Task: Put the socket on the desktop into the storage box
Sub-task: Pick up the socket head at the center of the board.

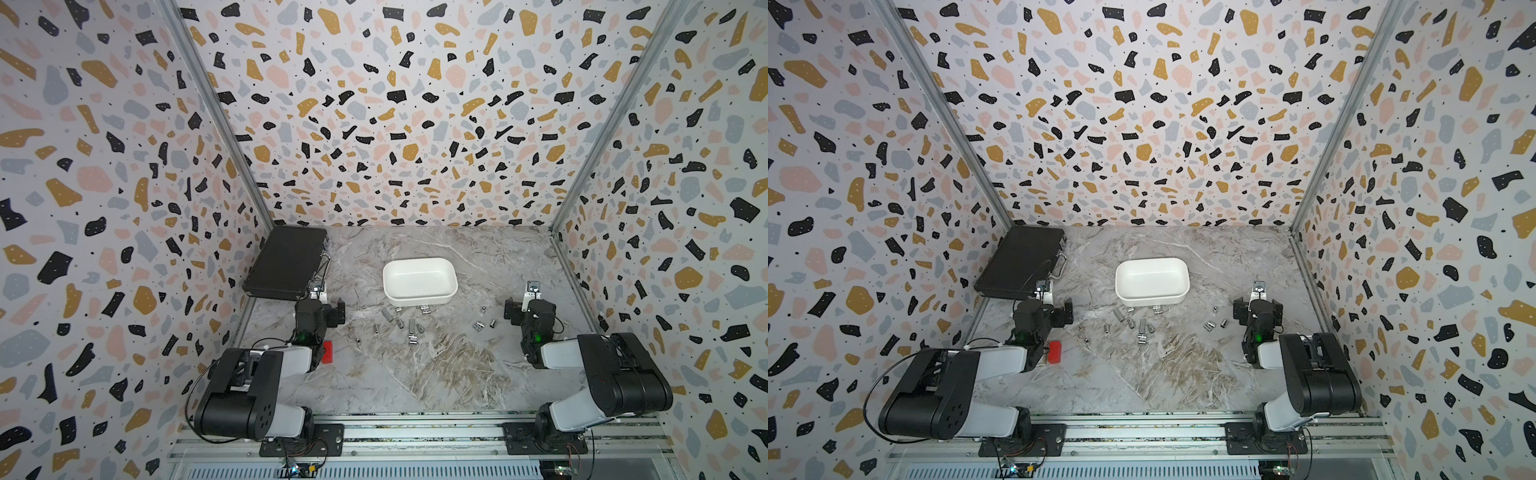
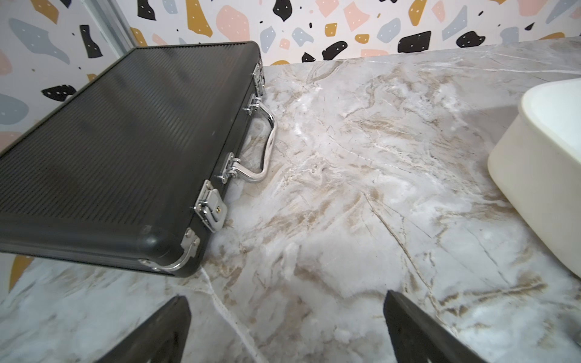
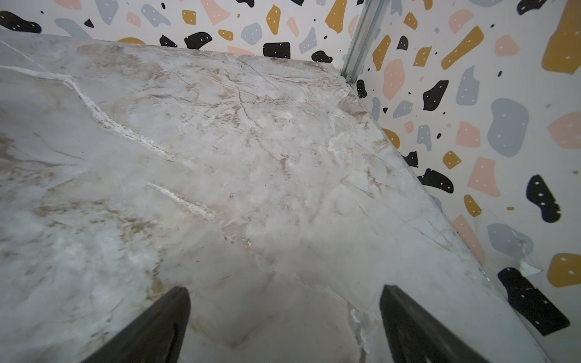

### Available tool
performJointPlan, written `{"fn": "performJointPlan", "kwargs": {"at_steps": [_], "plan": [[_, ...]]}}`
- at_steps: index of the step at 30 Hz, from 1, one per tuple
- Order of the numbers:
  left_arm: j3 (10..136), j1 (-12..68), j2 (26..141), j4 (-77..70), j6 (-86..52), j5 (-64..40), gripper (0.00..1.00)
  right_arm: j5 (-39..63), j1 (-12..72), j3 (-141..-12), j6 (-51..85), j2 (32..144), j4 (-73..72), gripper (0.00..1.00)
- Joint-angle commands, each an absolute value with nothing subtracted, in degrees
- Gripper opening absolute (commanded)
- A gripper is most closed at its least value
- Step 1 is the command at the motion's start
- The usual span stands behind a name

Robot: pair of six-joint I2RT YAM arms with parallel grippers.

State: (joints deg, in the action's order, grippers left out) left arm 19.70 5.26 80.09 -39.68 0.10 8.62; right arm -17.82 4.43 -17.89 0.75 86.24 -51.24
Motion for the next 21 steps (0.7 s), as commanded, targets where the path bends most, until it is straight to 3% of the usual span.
{"fn": "performJointPlan", "kwargs": {"at_steps": [1, 6, 9, 12, 14, 19, 20, 21], "plan": [[28.4, 5.4, 75.2, -26.4, -1.7, 14.2, 0.99, -19.7, 5.2, -20.3, -0.1, 81.1, -46.9, 1.0], [36.6, 5.4, 70.8, -12.9, -7.6, 18.6, 1.0, -24.1, 5.5, -28.3, 6.6, 71.0, -26.4, 1.0], [40.7, 5.3, 67.8, -6.5, -11.2, 14.4, 0.99, -18.8, 5.4, -34.0, 11.3, 66.0, -13.2, 1.0], [44.7, 5.0, 64.7, 5.1, -30.0, 17.1, 0.99, -21.5, 5.2, -39.8, 26.5, 62.7, 4.6, 1.0], [46.0, 4.4, 63.0, 8.1, -33.2, 11.6, 1.0, -20.3, 4.4, -42.4, 33.7, 61.9, 13.4, 1.0], [49.0, 4.5, 59.7, 18.8, -35.8, 3.8, 1.0, -11.7, 4.1, -47.1, 35.4, 61.4, 23.9, 1.0], [49.9, 4.5, 59.5, 21.4, -35.8, 2.6, 1.0, -10.2, 4.2, -47.9, 35.1, 61.4, 25.4, 0.97], [50.6, 4.5, 59.1, 24.2, -35.7, 1.7, 1.0, -8.2, 4.2, -48.6, 34.5, 61.5, 26.6, 0.88]]}}
